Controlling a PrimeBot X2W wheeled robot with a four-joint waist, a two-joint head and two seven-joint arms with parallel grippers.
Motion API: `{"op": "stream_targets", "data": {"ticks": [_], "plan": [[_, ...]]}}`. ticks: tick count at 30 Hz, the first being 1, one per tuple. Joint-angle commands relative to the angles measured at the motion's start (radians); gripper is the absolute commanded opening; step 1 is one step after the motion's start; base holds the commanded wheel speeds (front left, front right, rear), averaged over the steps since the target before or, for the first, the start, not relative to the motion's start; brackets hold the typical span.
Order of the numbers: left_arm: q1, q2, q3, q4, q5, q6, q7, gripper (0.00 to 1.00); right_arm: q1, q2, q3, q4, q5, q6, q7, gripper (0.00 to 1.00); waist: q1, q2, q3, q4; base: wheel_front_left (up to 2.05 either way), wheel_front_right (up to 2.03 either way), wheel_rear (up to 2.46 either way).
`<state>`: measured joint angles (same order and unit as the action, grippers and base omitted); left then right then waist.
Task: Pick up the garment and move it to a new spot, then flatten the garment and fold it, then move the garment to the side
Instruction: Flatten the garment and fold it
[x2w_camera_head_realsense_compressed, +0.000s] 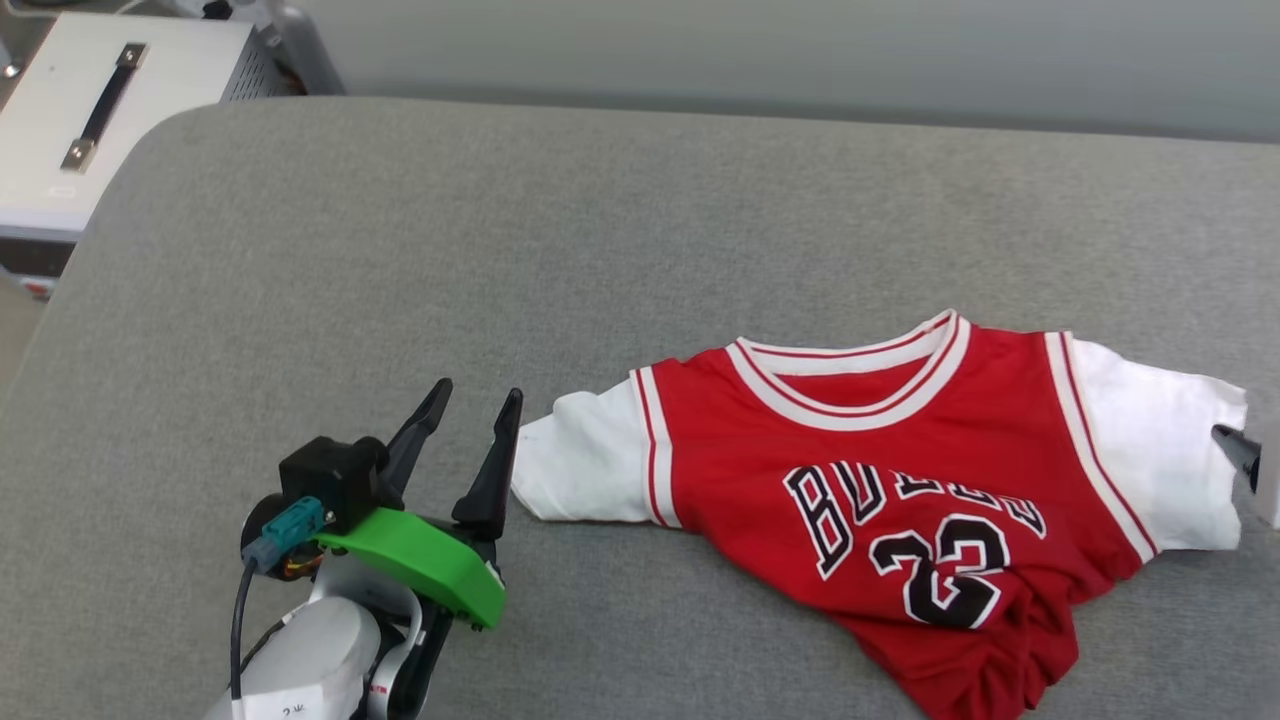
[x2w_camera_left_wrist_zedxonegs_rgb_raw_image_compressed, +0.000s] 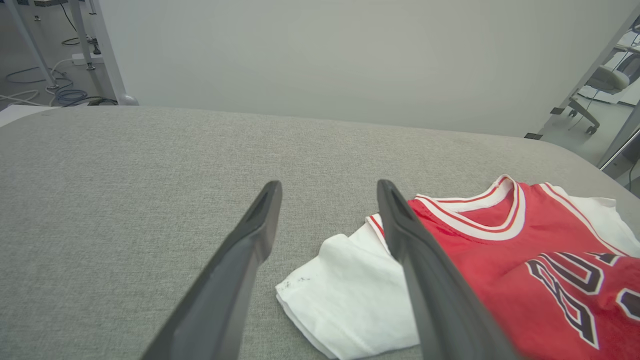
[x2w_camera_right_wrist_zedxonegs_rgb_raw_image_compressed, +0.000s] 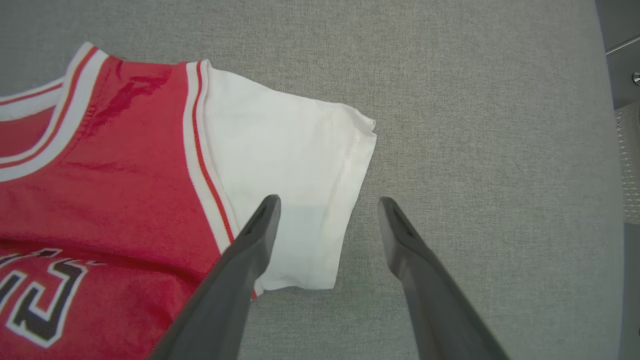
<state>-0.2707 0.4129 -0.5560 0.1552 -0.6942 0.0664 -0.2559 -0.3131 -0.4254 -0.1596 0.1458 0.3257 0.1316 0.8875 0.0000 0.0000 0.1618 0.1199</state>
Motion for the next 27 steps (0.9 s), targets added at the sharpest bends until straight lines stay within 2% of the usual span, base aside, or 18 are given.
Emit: {"op": "stream_targets", "data": {"ticks": [1,12,26,27], "plan": [[-0.025,-0.010,0.005,-0.001,0.014,-0.010,-0.006,1.00,-0.056,-0.018,-0.005,0.033,0.004,-0.001,0.030,1.00,0.0000,0.0000,0.060,0.046,0.00,0.00,0.00],[-0.058,-0.017,0.039,-0.034,0.014,-0.028,-0.006,1.00,-0.190,-0.073,0.008,0.183,-0.024,-0.001,0.015,1.00,0.0000,0.0000,0.150,0.079,0.00,0.00,0.00],[-0.067,-0.020,0.041,-0.049,0.016,-0.022,-0.006,1.00,-0.199,-0.049,0.014,0.339,-0.059,-0.001,-0.059,1.00,0.0000,0.0000,0.176,0.095,0.00,0.00,0.00],[-0.067,-0.020,0.040,-0.047,0.015,-0.023,-0.006,1.00,-0.197,-0.045,0.017,0.348,-0.054,-0.001,-0.059,0.93,0.0000,0.0000,0.175,0.094,0.00,0.00,0.00]]}}
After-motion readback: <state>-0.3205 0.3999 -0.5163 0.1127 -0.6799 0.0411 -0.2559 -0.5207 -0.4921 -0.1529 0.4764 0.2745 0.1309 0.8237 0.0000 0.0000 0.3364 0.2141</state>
